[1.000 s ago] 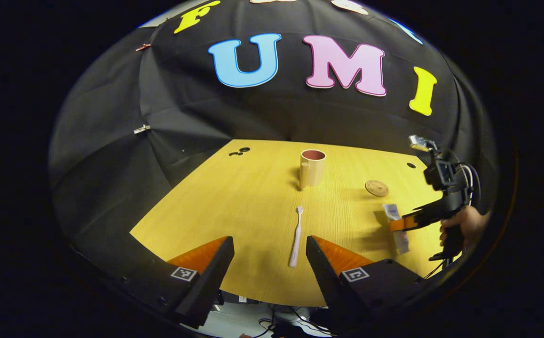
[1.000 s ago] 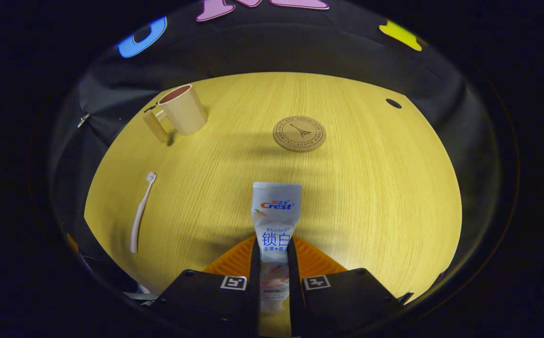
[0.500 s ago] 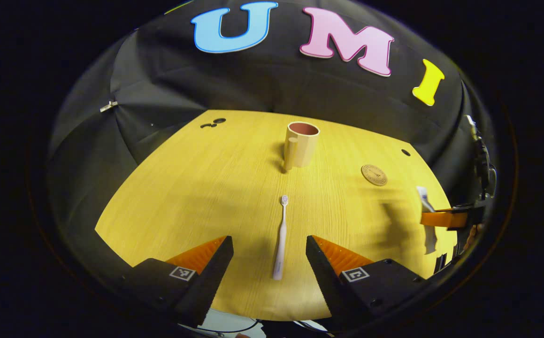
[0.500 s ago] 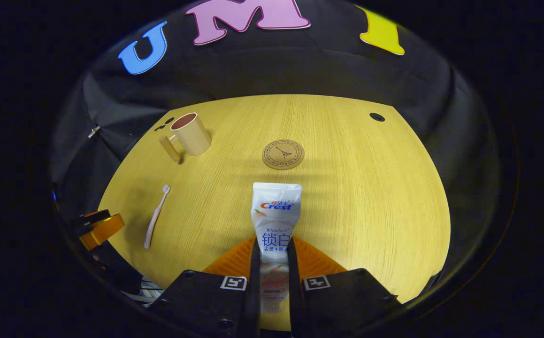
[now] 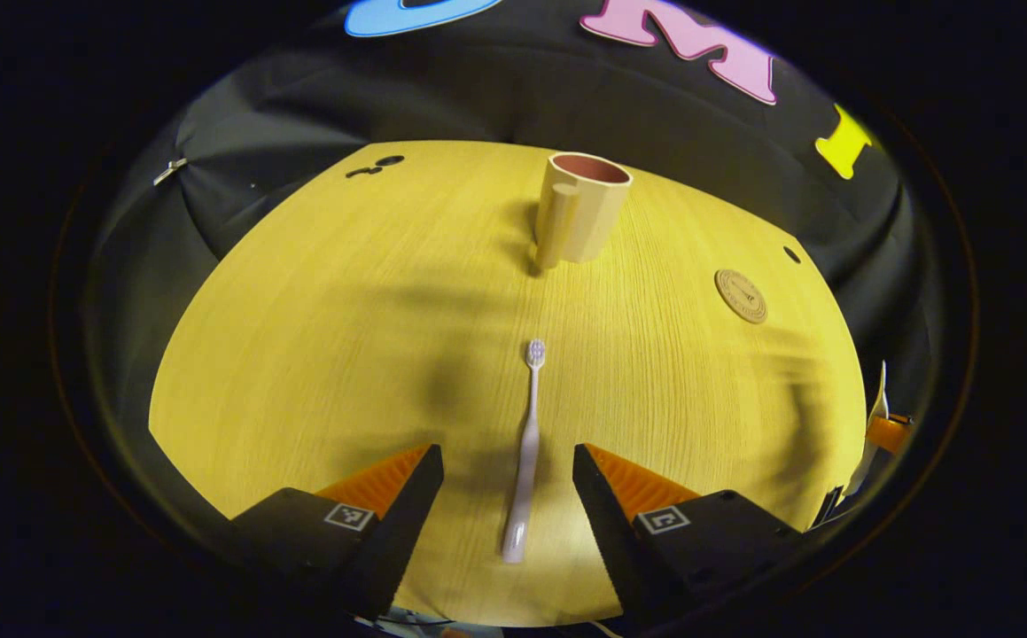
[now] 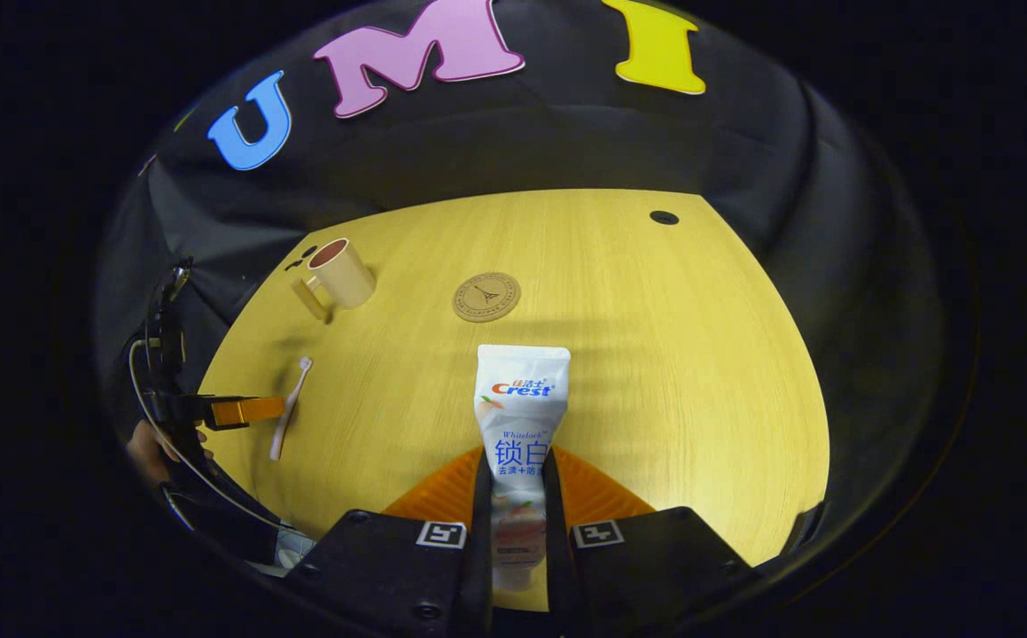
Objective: Put the toothbrush and toothpaste on the desktop into the cup, then pick up the cup and place it on the coaster on the desktop.
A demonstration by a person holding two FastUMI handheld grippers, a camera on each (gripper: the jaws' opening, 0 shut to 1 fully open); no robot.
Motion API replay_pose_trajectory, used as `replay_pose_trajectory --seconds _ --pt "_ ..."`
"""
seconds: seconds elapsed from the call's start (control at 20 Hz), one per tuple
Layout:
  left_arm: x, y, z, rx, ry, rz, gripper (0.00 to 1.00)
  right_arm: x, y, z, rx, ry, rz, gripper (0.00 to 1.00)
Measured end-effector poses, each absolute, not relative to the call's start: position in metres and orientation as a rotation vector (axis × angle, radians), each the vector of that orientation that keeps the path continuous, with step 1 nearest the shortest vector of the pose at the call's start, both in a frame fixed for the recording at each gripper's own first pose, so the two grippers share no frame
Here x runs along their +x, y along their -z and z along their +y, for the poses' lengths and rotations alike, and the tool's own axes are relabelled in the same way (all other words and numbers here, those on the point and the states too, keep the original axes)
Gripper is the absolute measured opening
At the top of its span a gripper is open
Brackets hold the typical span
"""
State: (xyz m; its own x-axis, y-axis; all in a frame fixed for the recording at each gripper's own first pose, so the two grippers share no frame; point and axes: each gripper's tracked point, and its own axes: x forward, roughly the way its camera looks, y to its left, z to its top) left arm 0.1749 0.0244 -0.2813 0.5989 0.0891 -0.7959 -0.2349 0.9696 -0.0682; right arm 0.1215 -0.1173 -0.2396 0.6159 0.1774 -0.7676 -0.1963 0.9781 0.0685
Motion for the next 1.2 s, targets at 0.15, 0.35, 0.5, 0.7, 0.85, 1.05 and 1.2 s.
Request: replay_pose_trajectory --seconds 0.15,0.35,0.5,0.7,0.85,1.05,1.2 --pt "0.174 0.292 0.021 -0.131 -0.184 0.963 0.86 0.12 0.24 -0.125 -0.005 -0.208 0.884 0.29" --pt "0.17 0.305 0.018 -0.09 -0.181 1.026 0.77 0.124 0.241 -0.124 -0.01 -0.227 0.879 0.29" --pt "0.171 0.303 0.014 -0.088 -0.172 1.04 0.7 0.129 0.241 -0.118 -0.02 -0.253 0.869 0.29" --pt "0.171 0.305 0.01 -0.094 -0.181 1.092 0.27 0.139 0.24 -0.102 -0.034 -0.306 0.861 0.29" --pt "0.171 0.304 0.007 -0.077 -0.17 1.126 0.13 0.15 0.234 -0.089 -0.039 -0.341 0.847 0.29" --pt "0.173 0.303 0.007 -0.09 -0.164 1.113 0.07 0.172 0.219 -0.066 -0.065 -0.401 0.809 0.29" --pt "0.174 0.302 0.008 -0.132 -0.178 1.072 0.06 0.192 0.204 -0.041 -0.09 -0.454 0.768 0.28"
